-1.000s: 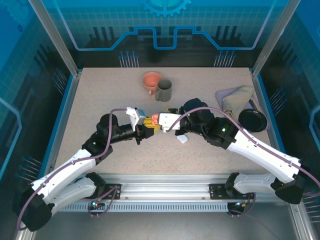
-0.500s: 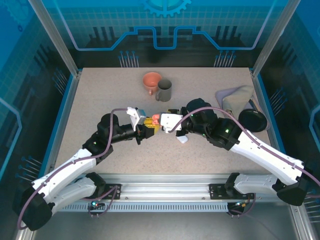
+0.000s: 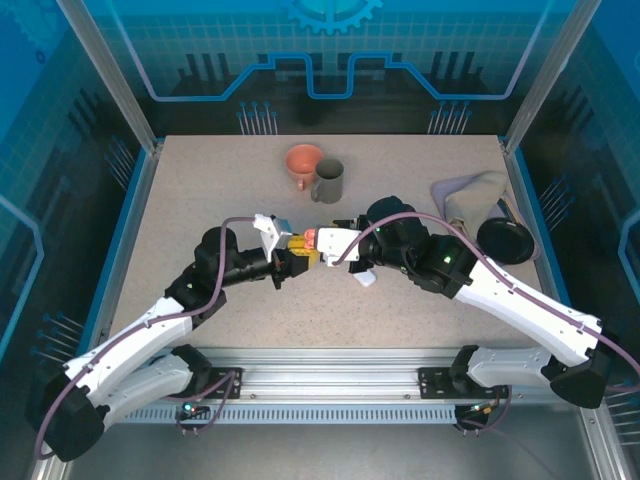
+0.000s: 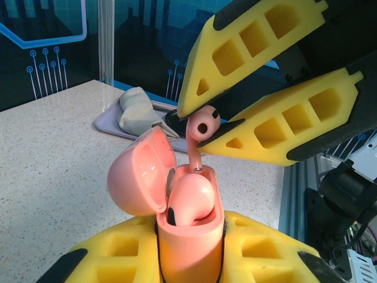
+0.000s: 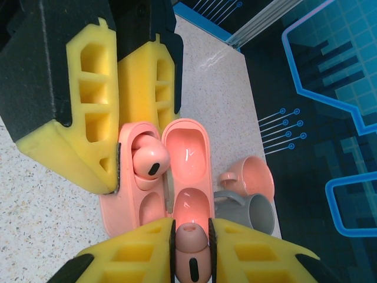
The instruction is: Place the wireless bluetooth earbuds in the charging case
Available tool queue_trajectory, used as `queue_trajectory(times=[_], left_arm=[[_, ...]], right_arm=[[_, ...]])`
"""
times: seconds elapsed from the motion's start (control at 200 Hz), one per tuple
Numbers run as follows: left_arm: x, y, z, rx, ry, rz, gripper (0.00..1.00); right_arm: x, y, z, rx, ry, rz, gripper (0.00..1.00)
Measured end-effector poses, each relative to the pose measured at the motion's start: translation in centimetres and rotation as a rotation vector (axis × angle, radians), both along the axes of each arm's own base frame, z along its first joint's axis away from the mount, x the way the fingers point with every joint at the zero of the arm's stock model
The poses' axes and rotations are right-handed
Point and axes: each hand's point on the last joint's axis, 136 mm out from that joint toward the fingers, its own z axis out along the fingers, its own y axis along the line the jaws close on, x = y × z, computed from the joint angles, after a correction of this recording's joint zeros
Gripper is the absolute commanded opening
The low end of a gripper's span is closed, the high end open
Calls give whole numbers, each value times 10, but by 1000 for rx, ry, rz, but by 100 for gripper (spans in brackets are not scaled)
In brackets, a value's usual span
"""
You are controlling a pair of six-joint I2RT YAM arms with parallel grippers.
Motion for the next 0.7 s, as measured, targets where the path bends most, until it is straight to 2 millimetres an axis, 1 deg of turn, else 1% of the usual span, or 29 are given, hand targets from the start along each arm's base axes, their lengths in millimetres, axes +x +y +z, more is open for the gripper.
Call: queue_trajectory(times=[0.41, 0.7], left_arm=[[0, 0, 0, 1, 1, 0, 0], [-1, 0, -2, 6, 9, -3, 0]], right_arm=[[2, 3, -7, -17, 11, 4, 22], [-4, 6, -10, -1, 55, 28, 22]])
